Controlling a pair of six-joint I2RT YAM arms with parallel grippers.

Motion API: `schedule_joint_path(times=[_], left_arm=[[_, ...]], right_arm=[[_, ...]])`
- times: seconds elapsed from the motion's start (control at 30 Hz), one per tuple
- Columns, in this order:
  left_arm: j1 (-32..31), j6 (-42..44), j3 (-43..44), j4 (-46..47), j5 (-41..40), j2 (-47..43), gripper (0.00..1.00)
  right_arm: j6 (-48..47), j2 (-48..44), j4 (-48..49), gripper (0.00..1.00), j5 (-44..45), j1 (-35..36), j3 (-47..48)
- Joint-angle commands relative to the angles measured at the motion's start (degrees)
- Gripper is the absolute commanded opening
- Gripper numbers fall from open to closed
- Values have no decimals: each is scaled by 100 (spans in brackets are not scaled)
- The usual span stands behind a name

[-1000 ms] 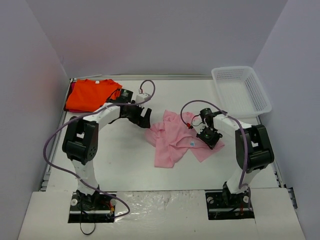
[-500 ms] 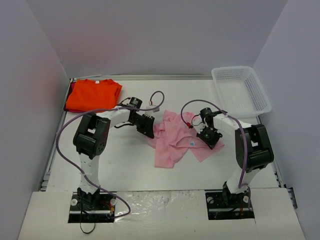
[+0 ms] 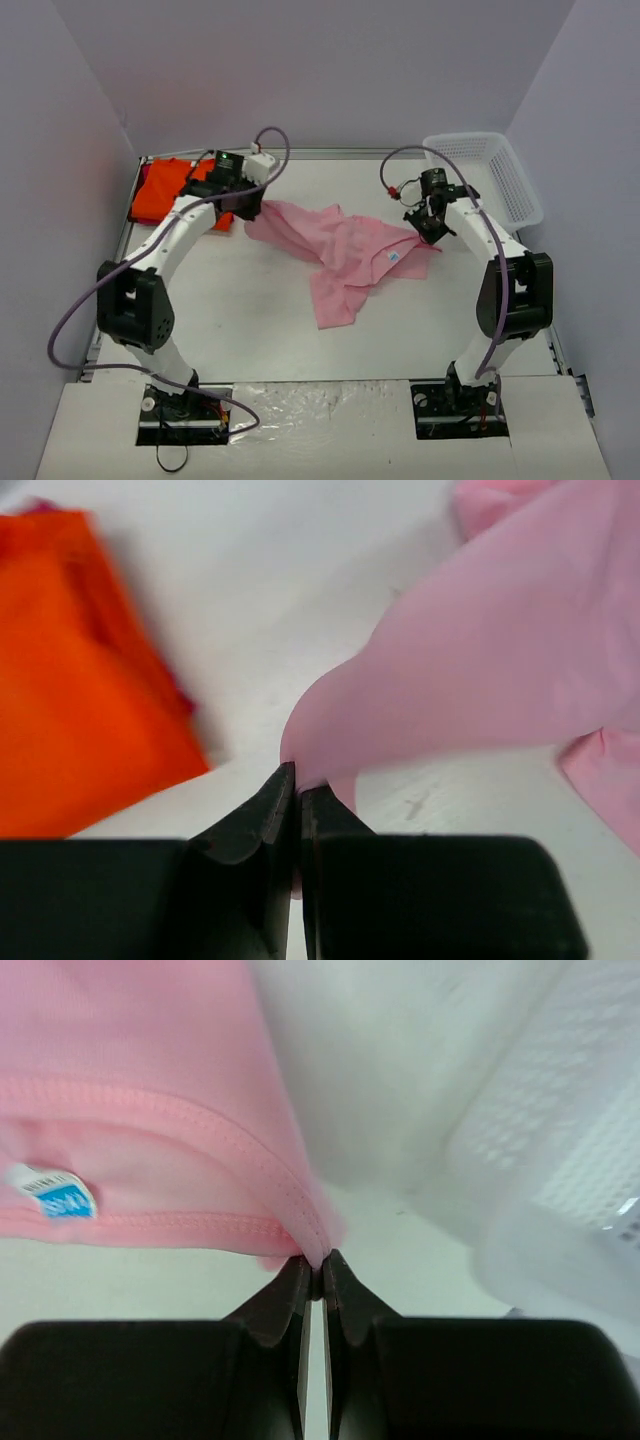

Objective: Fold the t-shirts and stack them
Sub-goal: Flatten out the tshirt

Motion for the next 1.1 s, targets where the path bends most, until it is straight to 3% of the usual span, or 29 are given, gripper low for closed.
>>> schedule_joint_path(times=[0.0,0.23,0.37,0.6,0.7,0.73,0.83,0.93,1.03,1.07], left_arm=[[207,543,367,-424,-1158,-1090,2],[101,1088,-652,-653,-1423,-2848,2],[84,1903,-1083,-1478,-327,-3744,2],[-161,3074,-961,-4023,2203,-4177,5],[-512,3330,-864,-4755,2532,-4133,47],[-601,3409,-855,-4872,2568,-4081,67],[-769,3479,-855,-5048,2445,-4027,92],[-778,3376,-881,-4865,2366,-4036,97],[-760,2763,-1205,-3883,1832,-4045,97],[-751,2524,-1476,-3149,1429,-4010,97]], right_arm=[[124,-415,-336,0,23,-89,802],[151,-749,-424,0,-285,-168,929],[90,-723,-433,0,-347,-194,638],[63,-380,-416,0,-347,-203,506],[89,-249,-416,0,-330,-194,567],[98,-187,-416,0,-330,-194,594],[151,-82,-424,0,-321,-194,673],[177,-37,-424,0,-303,-194,690],[195,42,-424,0,-312,-194,673],[204,59,-424,0,-321,-194,673]])
